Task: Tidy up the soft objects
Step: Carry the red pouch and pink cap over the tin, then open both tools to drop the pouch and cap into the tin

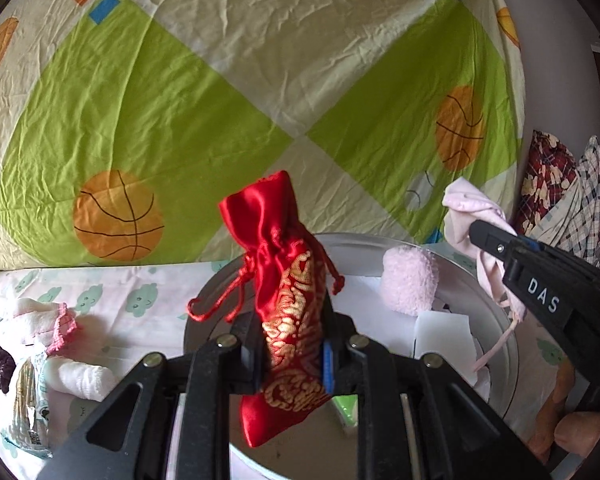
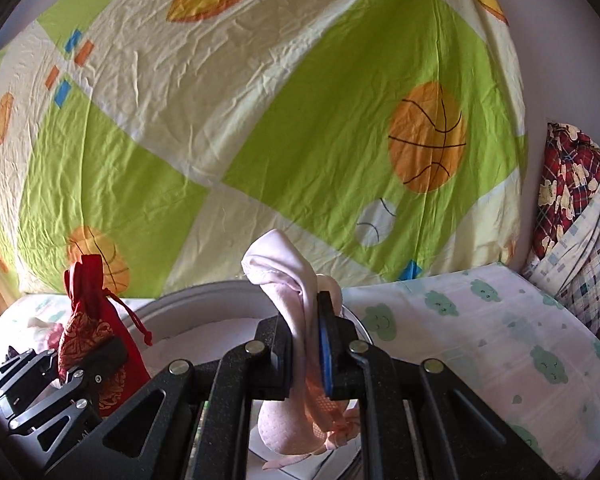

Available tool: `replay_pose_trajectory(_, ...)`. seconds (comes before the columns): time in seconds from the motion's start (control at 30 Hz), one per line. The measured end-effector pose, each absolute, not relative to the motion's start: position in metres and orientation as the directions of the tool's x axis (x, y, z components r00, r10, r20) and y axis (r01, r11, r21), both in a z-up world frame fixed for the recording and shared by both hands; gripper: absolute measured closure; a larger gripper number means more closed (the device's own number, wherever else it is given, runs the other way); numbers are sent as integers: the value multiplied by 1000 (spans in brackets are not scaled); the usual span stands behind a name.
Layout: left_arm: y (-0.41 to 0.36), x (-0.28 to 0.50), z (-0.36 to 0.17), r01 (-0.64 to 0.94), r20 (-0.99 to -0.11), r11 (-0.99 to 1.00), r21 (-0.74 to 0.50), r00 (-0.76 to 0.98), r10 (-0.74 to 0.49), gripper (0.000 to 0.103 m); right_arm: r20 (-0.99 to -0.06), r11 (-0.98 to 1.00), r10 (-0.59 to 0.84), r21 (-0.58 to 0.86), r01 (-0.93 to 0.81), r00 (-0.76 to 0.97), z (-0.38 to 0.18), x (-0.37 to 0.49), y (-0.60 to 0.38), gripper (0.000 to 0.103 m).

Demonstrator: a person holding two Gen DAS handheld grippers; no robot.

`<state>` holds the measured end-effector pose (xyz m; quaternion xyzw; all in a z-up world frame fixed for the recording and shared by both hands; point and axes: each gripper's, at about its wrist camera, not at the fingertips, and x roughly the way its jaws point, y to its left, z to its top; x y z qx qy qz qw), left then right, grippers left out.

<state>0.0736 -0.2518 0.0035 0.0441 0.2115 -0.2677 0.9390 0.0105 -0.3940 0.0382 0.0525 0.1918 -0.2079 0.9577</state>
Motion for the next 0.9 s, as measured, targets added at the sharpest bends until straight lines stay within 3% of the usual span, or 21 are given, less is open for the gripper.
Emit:
replay_pose_trajectory(0.57,-258,92,-11,498,-504,867,-31,741,-444,84,-484,923,-329,18,385,811,9,35,-395,91)
replay_pose_trajectory(0.67,-258,91,-11,490,-501,872,-21,749,-433,63,-491,927,-314,25,374,812,7,36,-394,91)
replay_pose_trajectory(0.73,-258,90,-9,479,-494,878,-12,761,-421,22,-501,926,-309,33,375,809,6,36,-394,82)
replay_pose_trajectory(0.9,-249,85,-5,441,-453,897,-19,796,-401,2,-477,910,-324,78,406,817,8,28,-399,49)
